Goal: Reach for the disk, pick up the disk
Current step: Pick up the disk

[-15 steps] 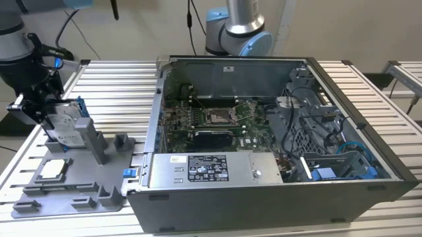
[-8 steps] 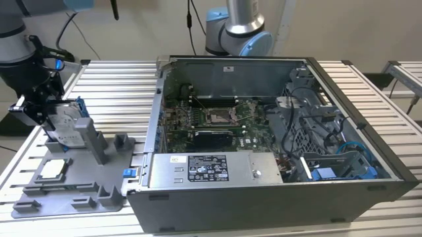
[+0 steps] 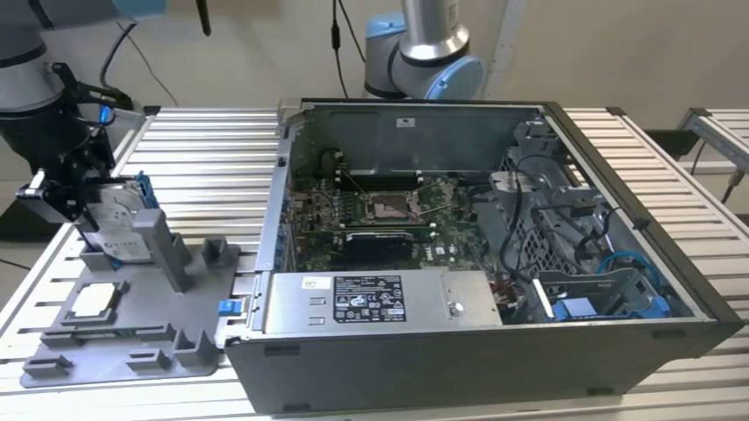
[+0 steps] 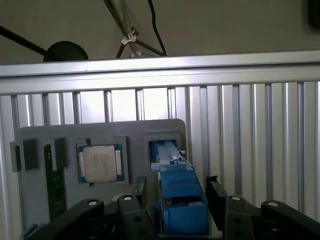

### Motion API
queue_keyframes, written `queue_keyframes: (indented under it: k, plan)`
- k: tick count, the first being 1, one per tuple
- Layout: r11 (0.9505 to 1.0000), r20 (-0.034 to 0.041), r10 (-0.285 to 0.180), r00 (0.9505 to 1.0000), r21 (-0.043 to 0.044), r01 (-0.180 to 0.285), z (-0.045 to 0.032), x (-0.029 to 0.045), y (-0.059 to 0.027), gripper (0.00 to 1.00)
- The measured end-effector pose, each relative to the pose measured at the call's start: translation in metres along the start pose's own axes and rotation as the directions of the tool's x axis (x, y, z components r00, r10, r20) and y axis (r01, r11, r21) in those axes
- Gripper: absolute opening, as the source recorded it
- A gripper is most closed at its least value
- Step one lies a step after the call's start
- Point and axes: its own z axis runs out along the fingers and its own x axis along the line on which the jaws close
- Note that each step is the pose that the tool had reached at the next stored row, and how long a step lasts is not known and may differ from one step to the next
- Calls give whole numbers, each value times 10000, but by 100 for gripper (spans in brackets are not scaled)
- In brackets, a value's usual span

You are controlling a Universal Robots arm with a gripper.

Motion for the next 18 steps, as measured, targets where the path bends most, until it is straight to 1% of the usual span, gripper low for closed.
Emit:
queue_keyframes:
  k: [1,3,8,10,11,18]
  plan:
    - [10000,6,-1,10000,7,1,-14,0,0,100]
    - [10000,-9,-3,10000,-17,3,-37,1,1,100]
    - [10000,-8,-9,10000,-18,9,-50,2,2,100]
    - [10000,5,-11,10000,-19,11,-50,1,2,100]
    - [10000,6,-13,10000,-20,13,-51,1,2,0]
    - [10000,5,-15,10000,-20,15,-51,2,2,0]
